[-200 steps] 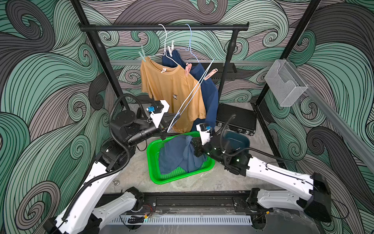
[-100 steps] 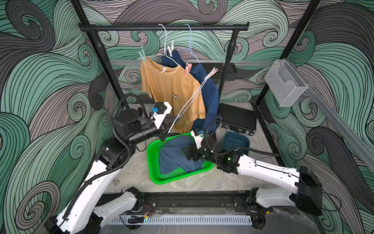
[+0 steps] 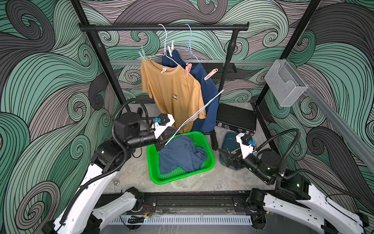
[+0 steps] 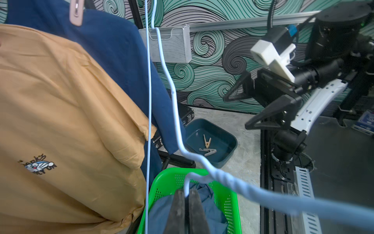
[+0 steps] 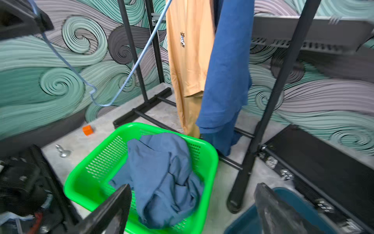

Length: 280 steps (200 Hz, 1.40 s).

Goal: Remove the clothespins securing t-shirts to the hanger
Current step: Place the T-shirt in the basket, then place the hanger on the clothes rail.

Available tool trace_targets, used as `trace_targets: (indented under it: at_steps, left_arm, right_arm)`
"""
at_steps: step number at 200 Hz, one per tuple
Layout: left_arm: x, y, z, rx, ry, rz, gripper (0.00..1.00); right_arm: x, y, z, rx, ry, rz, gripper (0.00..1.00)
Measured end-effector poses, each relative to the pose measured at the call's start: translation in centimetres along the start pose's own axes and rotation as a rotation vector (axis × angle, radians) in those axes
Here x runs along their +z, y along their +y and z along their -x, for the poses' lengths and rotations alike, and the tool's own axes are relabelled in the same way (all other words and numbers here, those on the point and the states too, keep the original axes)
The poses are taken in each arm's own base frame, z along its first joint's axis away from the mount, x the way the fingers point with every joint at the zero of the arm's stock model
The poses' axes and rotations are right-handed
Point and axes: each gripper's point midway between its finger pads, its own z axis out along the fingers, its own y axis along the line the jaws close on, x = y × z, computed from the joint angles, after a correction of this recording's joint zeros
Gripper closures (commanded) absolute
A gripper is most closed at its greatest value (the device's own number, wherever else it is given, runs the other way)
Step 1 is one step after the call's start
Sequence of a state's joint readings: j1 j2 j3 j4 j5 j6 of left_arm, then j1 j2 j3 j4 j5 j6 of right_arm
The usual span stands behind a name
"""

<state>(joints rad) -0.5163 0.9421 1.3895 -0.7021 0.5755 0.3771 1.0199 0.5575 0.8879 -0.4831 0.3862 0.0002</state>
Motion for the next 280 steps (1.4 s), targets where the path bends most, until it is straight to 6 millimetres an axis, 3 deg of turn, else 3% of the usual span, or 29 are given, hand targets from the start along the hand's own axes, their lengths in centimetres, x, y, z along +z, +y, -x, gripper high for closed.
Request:
trace_targets:
  at_steps: [23,43,86,162,206,239,280]
  left_arm:
    - [0.2,-1.4,-1.7,0.020,0.040,-0.071,1.00]
    - [0.9,-2.5,-4.4,0.014,0.105,-0.132,1.00]
    - [1.5,-3.8,-8.3,0.018,0.235,-0.226,1.00]
    - [1.5,-3.9,-10.9,0.073,0.314,-0.234,1.00]
    - [1.9,-3.6,-11.9,0.106,0.353,-0.239,1.00]
    - [2.1,-3.7,-12.4,0.119,0.369,-0.258,1.00]
    - [1.9,-3.9,-12.5,0.136,0.373,-0.269,1.00]
  right_arm:
    - [-1.3,-0.9,1.0,-0.176,0.014,-0.017,0.02]
    - [-2.1,-1.3,2.3,-0.294,0.022,-0.016,0.02]
    - [-2.5,0.0,3.1,-0.447,0.083,0.086,0.07]
    - [1.2,5.0,2.3,-0.606,0.252,0.340,0.26]
    - [2.0,6.3,1.2,-0.669,0.296,0.422,0.36]
    - [4.0,7.2,0.2,-0.733,0.350,0.460,0.43]
    - [5.3,7.2,-1.0,-0.814,0.391,0.468,0.51]
